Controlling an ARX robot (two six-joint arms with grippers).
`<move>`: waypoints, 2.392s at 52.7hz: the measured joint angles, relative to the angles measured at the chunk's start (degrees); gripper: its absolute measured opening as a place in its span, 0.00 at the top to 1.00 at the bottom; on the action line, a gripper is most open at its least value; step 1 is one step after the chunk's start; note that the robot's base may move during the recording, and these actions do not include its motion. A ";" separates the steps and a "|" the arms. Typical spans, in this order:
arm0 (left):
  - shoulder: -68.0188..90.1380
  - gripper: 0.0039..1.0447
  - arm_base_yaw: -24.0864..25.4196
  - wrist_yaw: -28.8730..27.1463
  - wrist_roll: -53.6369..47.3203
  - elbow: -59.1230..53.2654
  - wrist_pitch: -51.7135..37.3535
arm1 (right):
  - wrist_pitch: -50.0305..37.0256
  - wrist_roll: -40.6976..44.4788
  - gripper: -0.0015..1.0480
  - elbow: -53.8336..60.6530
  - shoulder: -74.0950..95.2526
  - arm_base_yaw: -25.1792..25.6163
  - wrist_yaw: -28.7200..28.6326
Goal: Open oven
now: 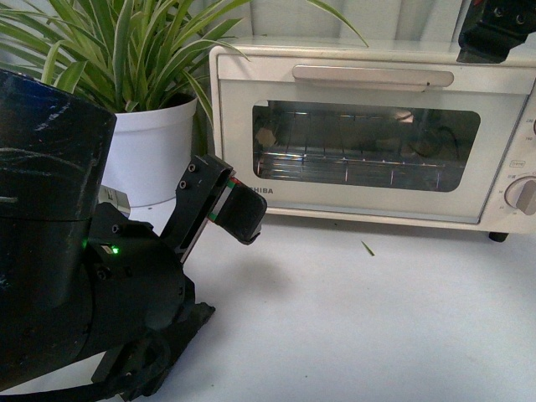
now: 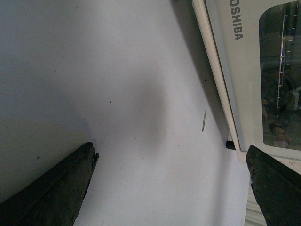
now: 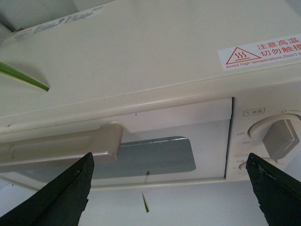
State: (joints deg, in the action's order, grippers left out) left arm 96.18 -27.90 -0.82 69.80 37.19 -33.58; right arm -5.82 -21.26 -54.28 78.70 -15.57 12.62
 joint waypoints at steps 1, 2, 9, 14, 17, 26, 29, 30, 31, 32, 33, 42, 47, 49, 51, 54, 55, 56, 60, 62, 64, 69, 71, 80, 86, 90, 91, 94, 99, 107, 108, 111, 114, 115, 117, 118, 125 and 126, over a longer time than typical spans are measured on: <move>0.00 0.06 0.00 0.00 0.04 0.00 0.00 | 0.11 -0.09 0.09 -0.24 0.22 -0.02 0.07; 0.00 0.06 0.00 0.00 0.04 0.00 0.00 | 0.33 -0.22 0.09 -0.63 0.59 -0.07 0.24; 0.00 0.06 0.02 -0.04 0.39 0.00 0.02 | 0.98 -0.76 0.09 -2.32 2.27 -0.28 1.07; 0.00 0.06 0.00 -0.04 0.66 0.20 0.22 | 1.57 -1.40 0.09 -3.54 3.65 -0.37 1.64; 0.00 0.06 0.02 -0.07 0.81 0.28 0.24 | 2.12 -1.81 0.09 -4.24 4.42 -0.39 1.73; 0.00 0.06 0.02 -0.20 0.94 0.46 0.46 | 2.49 -2.21 0.09 -5.18 5.57 -0.55 2.19; 0.00 0.06 0.04 -0.17 0.94 0.46 0.46 | 2.60 -2.21 0.09 -5.46 5.84 -0.55 2.34; 0.00 0.06 0.04 -0.17 0.94 0.46 0.46 | 2.69 -2.21 0.09 -5.64 5.99 -0.55 2.34; 0.00 0.06 0.11 -0.15 0.94 0.46 0.46 | 2.78 -2.21 0.09 -5.86 6.14 -0.55 2.34; 0.00 0.06 0.15 -0.13 0.96 0.46 0.46 | 2.89 -2.21 0.09 -6.03 6.29 -0.55 2.34; 0.00 0.06 0.17 -0.11 0.96 0.46 0.48 | 3.04 -2.23 0.09 -6.21 6.47 -0.55 2.32; 0.00 0.06 0.35 -0.04 0.96 0.46 0.48 | 4.57 -2.51 0.09 -6.84 6.93 -0.57 1.36; 0.00 0.06 0.37 -0.04 0.96 0.48 0.50 | 4.72 -2.29 0.09 -6.56 6.73 -0.59 0.66; 0.00 0.06 0.37 -0.04 0.94 0.50 0.55 | 4.39 -1.99 0.09 -6.03 6.45 -0.66 0.33; 0.00 0.06 0.39 -0.04 0.94 0.52 0.55 | 4.09 -1.79 0.09 -5.62 6.23 -0.66 0.09; 0.02 0.06 0.42 -0.04 0.94 0.55 0.57 | 3.39 -1.44 0.09 -4.55 5.68 -0.70 -0.33; 0.02 0.06 0.44 -0.04 0.94 0.55 0.57 | 3.23 -1.33 0.09 -4.26 5.55 -0.70 -0.42; 0.02 0.06 0.44 -0.04 0.94 0.55 0.59 | 2.89 -1.18 0.09 -3.69 5.27 -0.70 -0.70; 0.02 0.06 0.46 -0.07 0.94 0.55 0.61 | 1.55 -1.03 0.09 -1.22 3.80 -0.70 -1.64; 0.04 0.06 0.48 -0.07 0.94 0.55 0.61 | 0.79 -0.96 0.09 0.13 2.93 -0.72 -2.12; 0.07 0.06 0.48 -0.07 0.94 0.55 0.61 | 0.09 -0.68 0.09 1.53 1.99 -0.74 -2.67; 0.13 0.06 0.52 -0.07 0.92 0.55 0.59 | -1.03 0.35 0.09 4.92 -0.50 -1.07 -3.63; 0.13 0.06 0.52 -0.07 0.92 0.55 0.59 | -1.36 0.66 0.09 6.23 -1.44 -1.36 -3.89; 0.17 0.06 0.50 -0.07 0.92 0.55 0.55 | -3.15 1.97 0.09 10.34 -3.54 -2.54 -4.46; 0.20 0.06 0.50 -0.07 0.92 0.55 0.55 | -4.55 2.34 0.09 12.83 -4.28 -3.23 -5.25; 0.20 0.06 0.50 -0.07 0.87 0.55 0.55 | -4.94 2.51 0.09 13.77 -4.57 -3.50 -5.55; 0.20 0.06 0.50 -0.07 0.87 0.55 0.55 | -5.05 2.60 0.09 14.14 -4.68 -3.61 -5.66; 0.20 0.06 0.50 -0.07 0.85 0.55 0.55 | -5.33 2.89 0.09 14.91 -4.92 -3.85 -5.84; 0.22 0.06 0.50 -0.04 0.83 0.55 0.55 | -5.62 3.30 0.09 16.17 -5.25 -4.26 -6.43; 0.22 0.06 0.44 -0.04 0.81 0.55 0.55 | -5.73 4.11 0.09 17.94 -5.73 -4.76 -7.06; 0.22 0.06 0.42 -0.04 0.81 0.57 0.55 | -5.73 4.17 0.09 18.10 -5.79 -4.79 -7.10; 0.22 0.06 0.39 -0.04 0.81 0.57 0.55 | -5.70 4.55 0.09 18.97 -6.21 -5.01 -7.19; 0.24 0.06 0.35 -0.02 0.50 0.57 0.55 | -6.05 4.42 0.09 19.82 -7.08 -5.09 -6.78; 0.24 0.06 0.35 -0.04 0.46 0.57 0.55 | -6.08 4.39 0.09 20.11 -7.52 -5.11 -6.40; 0.24 0.06 0.37 0.07 0.26 0.57 0.55 | -6.01 4.31 0.09 20.85 -8.59 -5.16 -5.97; 0.24 0.06 0.42 0.17 0.11 0.57 0.55 | -5.75 4.17 0.09 21.20 -9.22 -5.16 -5.73; 0.24 0.06 0.66 0.20 -0.90 0.55 0.96 | -3.85 2.69 0.09 23.58 -15.37 -5.40 -5.88; 0.24 0.06 0.70 0.20 -1.16 0.55 0.98 | -3.41 2.45 0.09 23.76 -16.52 -5.42 -6.21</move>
State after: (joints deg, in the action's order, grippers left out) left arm 96.42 -27.20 -0.62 68.64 37.74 -32.60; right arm -9.23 -18.81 -30.52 62.17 -20.99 6.42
